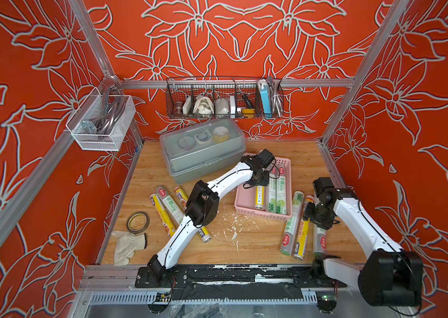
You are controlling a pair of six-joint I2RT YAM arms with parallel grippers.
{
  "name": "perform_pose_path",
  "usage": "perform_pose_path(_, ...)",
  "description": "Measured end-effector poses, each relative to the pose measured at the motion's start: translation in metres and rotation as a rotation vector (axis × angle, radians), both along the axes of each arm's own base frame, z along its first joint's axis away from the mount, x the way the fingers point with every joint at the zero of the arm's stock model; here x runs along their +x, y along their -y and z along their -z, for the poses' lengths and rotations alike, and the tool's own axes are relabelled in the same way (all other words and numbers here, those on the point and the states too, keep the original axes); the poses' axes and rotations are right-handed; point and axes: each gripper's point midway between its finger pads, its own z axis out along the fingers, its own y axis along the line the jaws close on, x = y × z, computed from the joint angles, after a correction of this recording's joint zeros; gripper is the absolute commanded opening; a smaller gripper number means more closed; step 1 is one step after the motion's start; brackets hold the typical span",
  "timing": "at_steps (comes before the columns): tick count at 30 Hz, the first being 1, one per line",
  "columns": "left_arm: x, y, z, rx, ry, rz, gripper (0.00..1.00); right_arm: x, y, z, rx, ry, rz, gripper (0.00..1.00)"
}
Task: Put the plastic wrap into the basket
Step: Place the plastic wrap in the basket.
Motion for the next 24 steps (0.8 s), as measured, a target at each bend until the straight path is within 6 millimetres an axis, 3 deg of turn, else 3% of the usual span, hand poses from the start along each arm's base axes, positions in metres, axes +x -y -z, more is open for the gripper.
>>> perform_pose_path(4,0.001,0.005,0.011,-0.009,-0.013,-0.003,0.45,0.0,0.0,0.002,0.002,-0.013,-0.002,0.53)
perform_pose_path(19,0.002,0.012,0.011,-0.058,-0.034,0.0,0.45,0.001,-0.007,0.02,0.04,-0.08,-0.01,0.5)
perform_pose_path(24,0.002,0.015,0.013,-0.073,-0.041,-0.004,0.54,0.004,-0.009,0.027,0.047,-0.08,-0.01,0.51)
